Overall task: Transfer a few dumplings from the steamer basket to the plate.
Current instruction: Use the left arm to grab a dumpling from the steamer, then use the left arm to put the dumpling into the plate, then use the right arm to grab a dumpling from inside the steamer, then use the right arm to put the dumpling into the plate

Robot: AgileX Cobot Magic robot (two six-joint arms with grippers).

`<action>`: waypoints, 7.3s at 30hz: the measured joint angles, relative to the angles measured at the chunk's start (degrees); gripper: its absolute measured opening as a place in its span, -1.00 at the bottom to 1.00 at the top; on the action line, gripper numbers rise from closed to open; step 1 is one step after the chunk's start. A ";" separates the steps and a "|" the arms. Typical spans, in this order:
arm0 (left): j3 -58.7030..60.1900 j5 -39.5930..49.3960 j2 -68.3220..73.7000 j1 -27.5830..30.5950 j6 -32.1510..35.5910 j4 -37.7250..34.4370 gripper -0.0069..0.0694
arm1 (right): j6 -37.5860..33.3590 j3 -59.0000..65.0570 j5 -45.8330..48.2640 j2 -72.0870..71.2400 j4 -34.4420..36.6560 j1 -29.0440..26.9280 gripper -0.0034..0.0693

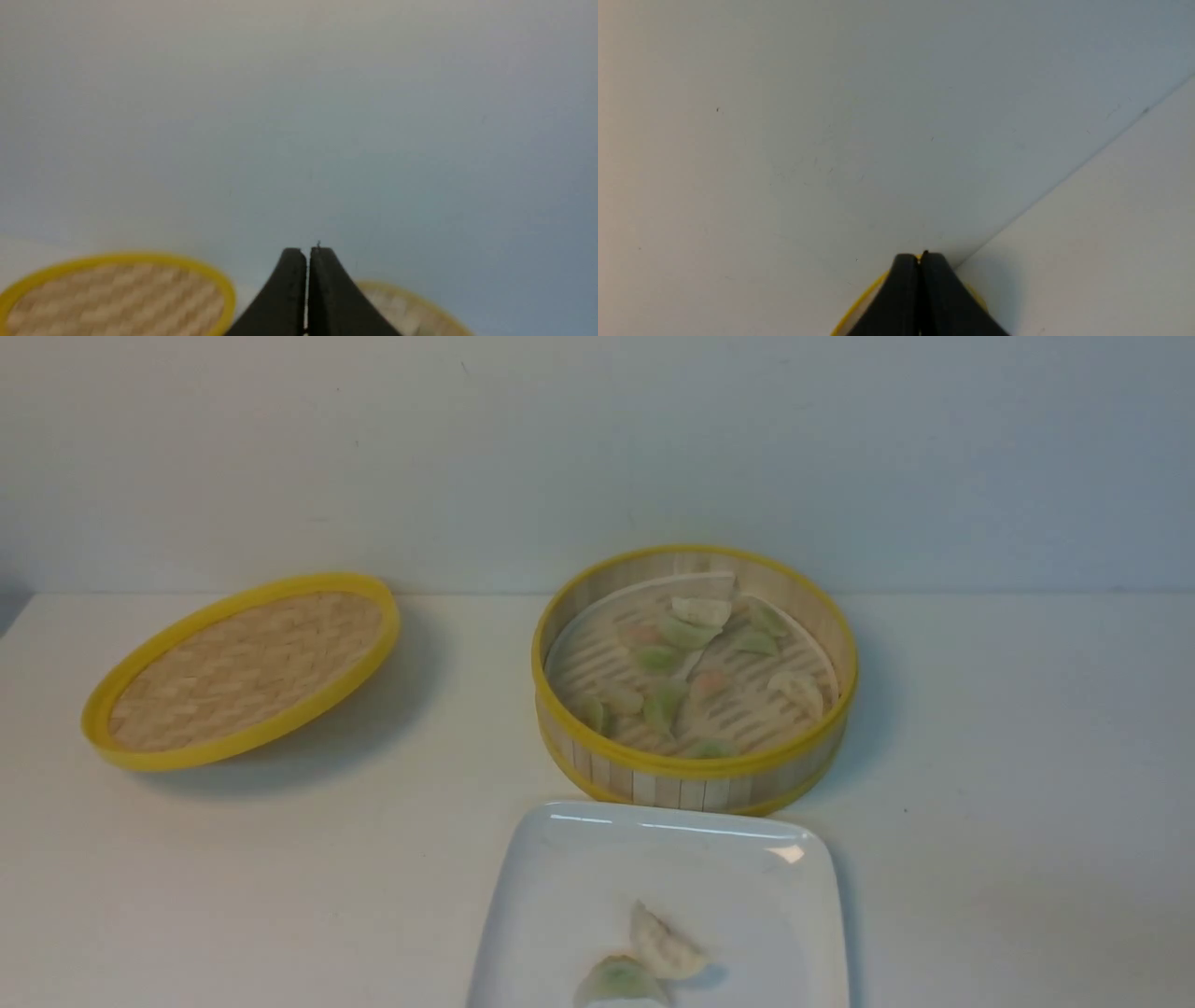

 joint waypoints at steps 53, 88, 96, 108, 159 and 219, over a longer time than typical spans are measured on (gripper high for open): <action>-74.63 22.71 108.99 -24.03 31.41 -4.60 -0.11 | -21.85 -42.90 62.25 33.06 -12.84 1.15 -0.95; -72.19 48.94 87.64 -24.16 30.28 -3.20 -0.37 | -21.91 -42.90 62.45 33.06 -10.87 1.15 -0.95; -48.09 43.06 80.33 -27.53 29.80 -2.73 -0.37 | -22.18 -42.90 62.45 33.06 -10.87 1.15 -0.95; -39.65 25.99 89.79 -29.83 29.29 3.48 -0.37 | -22.22 -42.90 63.01 33.06 -10.87 1.15 -0.95; -28.85 46.69 31.09 -29.83 15.76 3.28 -0.83 | -35.62 -96.88 51.44 112.46 -22.54 18.42 -0.29; -27.11 42.57 31.02 -29.83 14.30 4.57 -0.83 | -27.10 -65.36 36.73 104.11 -20.33 33.11 -0.49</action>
